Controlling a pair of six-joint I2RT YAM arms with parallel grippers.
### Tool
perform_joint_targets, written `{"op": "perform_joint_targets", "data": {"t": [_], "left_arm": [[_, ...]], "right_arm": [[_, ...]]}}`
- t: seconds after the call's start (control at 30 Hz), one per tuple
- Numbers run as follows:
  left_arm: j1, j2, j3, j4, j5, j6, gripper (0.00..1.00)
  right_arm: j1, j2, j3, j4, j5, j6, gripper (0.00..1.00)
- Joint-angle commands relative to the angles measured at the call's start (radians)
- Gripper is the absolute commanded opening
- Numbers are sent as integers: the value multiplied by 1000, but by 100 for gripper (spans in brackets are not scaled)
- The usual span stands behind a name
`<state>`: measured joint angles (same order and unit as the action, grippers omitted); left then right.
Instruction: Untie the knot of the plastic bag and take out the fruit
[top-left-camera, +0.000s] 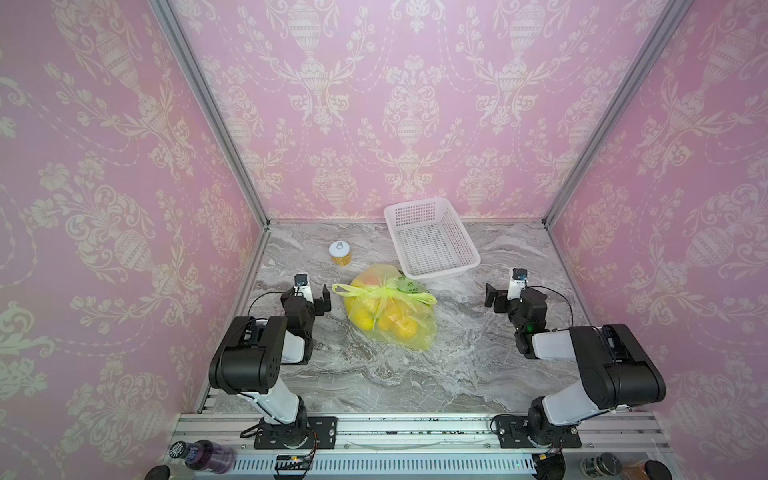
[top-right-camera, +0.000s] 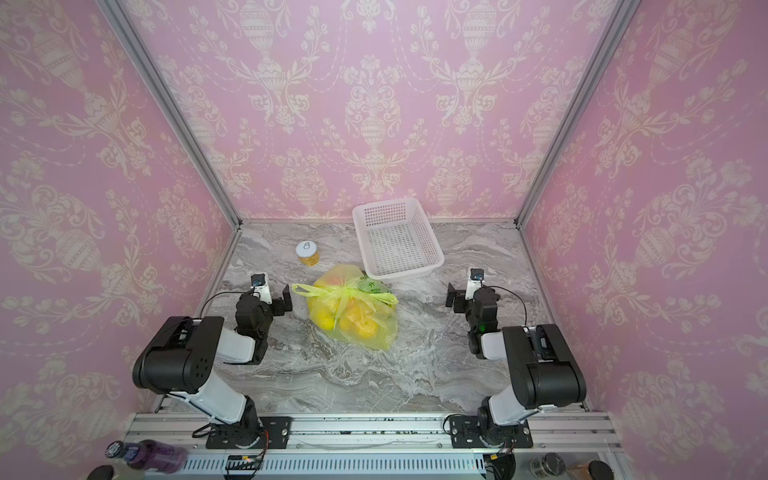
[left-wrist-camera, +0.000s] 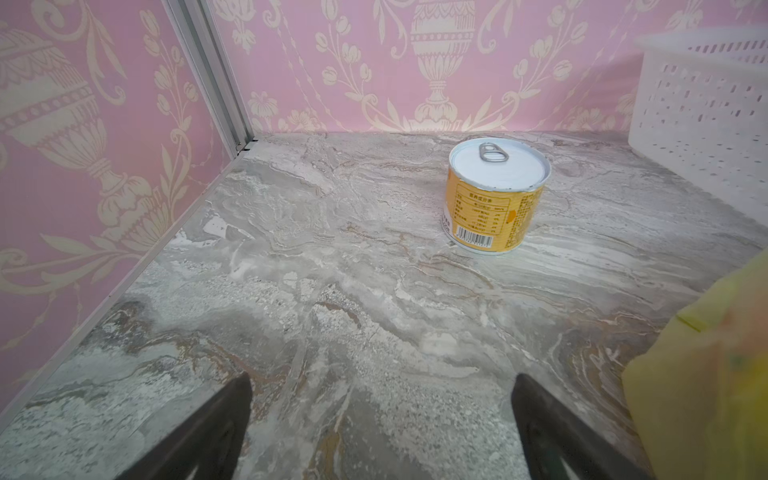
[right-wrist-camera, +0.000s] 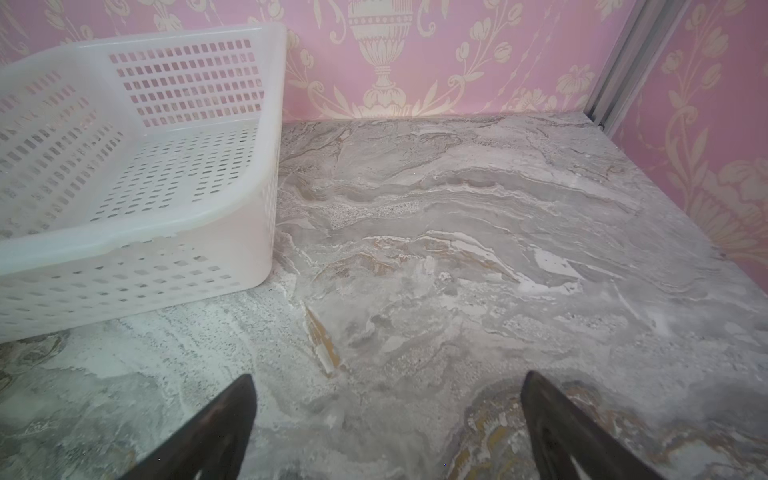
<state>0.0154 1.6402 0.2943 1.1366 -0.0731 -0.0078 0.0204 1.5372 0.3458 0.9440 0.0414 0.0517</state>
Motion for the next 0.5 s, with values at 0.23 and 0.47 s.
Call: {"op": "perform_joint_targets", "data": {"t": [0.23, 0.47], "left_arm": [[-8, 3, 15, -22, -38, 5, 99], [-8, 3, 16, -23, -38, 5, 99]], "right_arm": [[4, -1, 13, -1, -1, -13, 100], [4, 2, 16, -7, 3, -12, 100]]}}
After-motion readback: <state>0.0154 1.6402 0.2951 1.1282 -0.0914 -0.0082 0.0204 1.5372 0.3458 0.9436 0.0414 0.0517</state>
